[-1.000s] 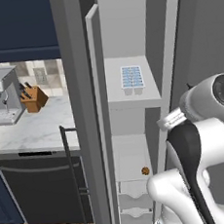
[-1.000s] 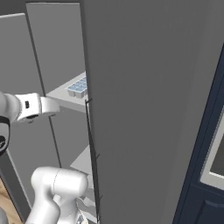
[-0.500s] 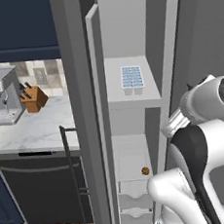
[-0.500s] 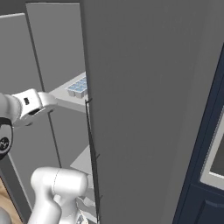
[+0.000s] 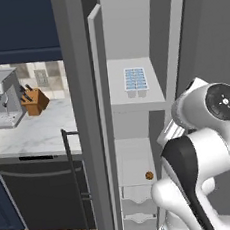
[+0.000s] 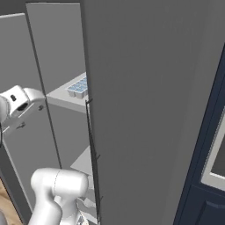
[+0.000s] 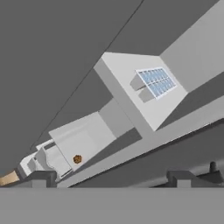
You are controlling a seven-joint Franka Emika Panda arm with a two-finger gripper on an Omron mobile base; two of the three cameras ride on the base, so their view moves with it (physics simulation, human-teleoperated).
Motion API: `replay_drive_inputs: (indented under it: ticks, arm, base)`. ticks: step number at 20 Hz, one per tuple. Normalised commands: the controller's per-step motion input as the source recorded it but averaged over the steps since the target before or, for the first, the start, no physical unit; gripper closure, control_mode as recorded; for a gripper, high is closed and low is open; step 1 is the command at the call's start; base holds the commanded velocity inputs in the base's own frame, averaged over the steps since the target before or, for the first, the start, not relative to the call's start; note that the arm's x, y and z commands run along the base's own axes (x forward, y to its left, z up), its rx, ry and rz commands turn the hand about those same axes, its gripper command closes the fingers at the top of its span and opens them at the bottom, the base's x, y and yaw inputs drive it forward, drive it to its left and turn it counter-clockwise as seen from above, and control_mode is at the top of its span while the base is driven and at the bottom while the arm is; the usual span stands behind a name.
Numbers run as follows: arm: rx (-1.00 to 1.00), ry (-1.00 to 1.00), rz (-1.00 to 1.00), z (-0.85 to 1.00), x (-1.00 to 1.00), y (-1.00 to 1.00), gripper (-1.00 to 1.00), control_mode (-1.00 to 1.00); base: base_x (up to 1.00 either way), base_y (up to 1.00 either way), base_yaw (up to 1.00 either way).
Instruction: Open the freezer door, pick up the ice cube tray from the freezer, and place it on the dining counter.
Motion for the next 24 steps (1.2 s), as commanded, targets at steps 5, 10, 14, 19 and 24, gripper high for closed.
replay_drive_inputs:
  ticks: [5, 10, 14, 19, 24]
  arm:
    - [-0.19, 0.00, 0.00, 0.01, 0.07, 0.13, -1.00, -1.00]
    - [-0.11, 0.00, 0.00, 0.10, 0.17, 0.00, -1.00, -1.00]
    - [-0.10, 0.01, 0.00, 0.05, 0.26, -0.01, -1.00, -1.00]
    - [-0.08, 0.01, 0.02, 0.06, 0.32, -0.07, -1.00, -1.00]
    - [-0.03, 0.03, 0.00, 0.02, 0.50, -0.10, -1.00, -1.00]
  base:
    - [0.00, 0.00, 0.00]
    - [0.00, 0.00, 0.00]
    - [0.00, 0.00, 0.00]
    - [0.00, 0.00, 0.00]
    - [0.00, 0.00, 0.00]
